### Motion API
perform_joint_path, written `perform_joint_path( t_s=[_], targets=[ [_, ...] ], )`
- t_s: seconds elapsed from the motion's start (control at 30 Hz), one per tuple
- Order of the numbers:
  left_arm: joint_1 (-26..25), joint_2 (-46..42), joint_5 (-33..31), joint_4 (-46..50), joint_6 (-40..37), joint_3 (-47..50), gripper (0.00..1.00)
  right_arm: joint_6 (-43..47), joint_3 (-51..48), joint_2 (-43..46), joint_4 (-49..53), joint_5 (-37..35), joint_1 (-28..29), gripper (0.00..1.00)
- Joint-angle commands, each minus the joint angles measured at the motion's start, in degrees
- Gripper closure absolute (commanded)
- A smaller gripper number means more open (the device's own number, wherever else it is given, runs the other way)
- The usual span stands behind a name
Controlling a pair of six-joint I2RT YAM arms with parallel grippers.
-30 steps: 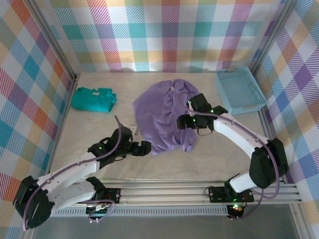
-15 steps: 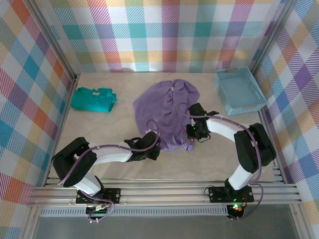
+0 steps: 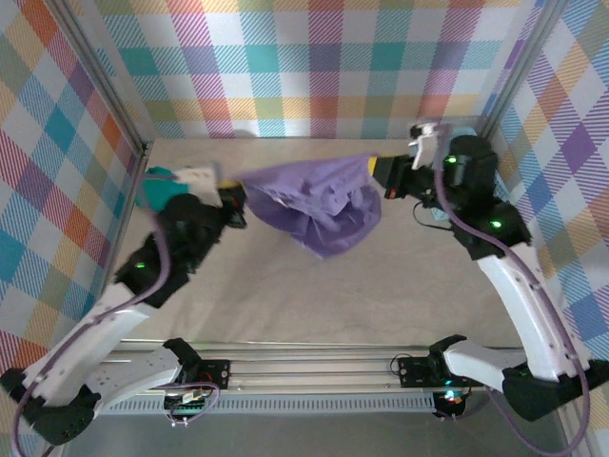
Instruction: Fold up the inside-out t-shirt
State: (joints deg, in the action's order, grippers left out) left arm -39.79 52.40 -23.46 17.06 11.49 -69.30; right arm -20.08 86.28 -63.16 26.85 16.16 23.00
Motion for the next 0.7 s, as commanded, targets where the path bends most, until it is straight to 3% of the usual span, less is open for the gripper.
perform_joint_path(
  t_s=[0.0,0.27,0.5,0.57,0.67],
  targets=[
    [1.0,2.8,-8.0,10.6,-7.0,-7.6,1.0,1.0,4.7,-1.6,-0.2,-1.9,0.0,1.0],
    [2.0,7.7,-8.5,14.4,-11.7,-23.5,1.0,1.3,10.4,-0.5,-3.4,-3.8,0.0,1.0],
    [2.7,15.5,-7.2,17.0,-13.4,-30.0,1.0,2.8,10.6,-2.6,-5.9,-9.3,0.0,1.0],
    [5.0,17.9,-7.1,16.9,-12.3,-29.5,1.0,3.0,10.1,-5.2,-6.3,-11.5,0.0,1.0],
    [13.4,23.4,-3.6,15.4,-8.7,-29.0,1.0,2.4,9.7,-11.2,-8.3,-14.5,0.1,1.0]
  ],
)
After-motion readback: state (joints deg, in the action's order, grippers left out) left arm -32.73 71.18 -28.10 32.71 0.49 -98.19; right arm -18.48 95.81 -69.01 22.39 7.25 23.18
